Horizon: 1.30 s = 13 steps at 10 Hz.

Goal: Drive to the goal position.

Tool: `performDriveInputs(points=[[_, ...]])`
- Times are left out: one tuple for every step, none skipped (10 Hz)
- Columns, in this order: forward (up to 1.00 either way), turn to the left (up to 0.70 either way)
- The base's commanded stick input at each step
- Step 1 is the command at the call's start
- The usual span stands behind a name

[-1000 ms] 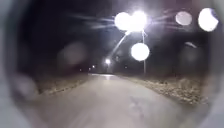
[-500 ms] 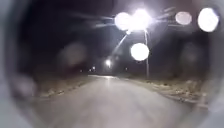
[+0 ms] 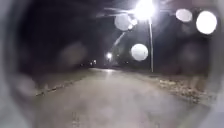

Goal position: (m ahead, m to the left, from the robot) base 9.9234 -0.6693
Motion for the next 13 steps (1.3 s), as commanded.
performDriveInputs(points=[[1.00,0.06],[1.00,0.07],[1.00,0.08],[1.00,0.10],[1.00,0.12],[1.00,0.07],[1.00,0.07],[1.00,0.12],[1.00,0.18],[1.00,0.18],[1.00,0.13],[1.00,0.10],[1.00,0.09]])
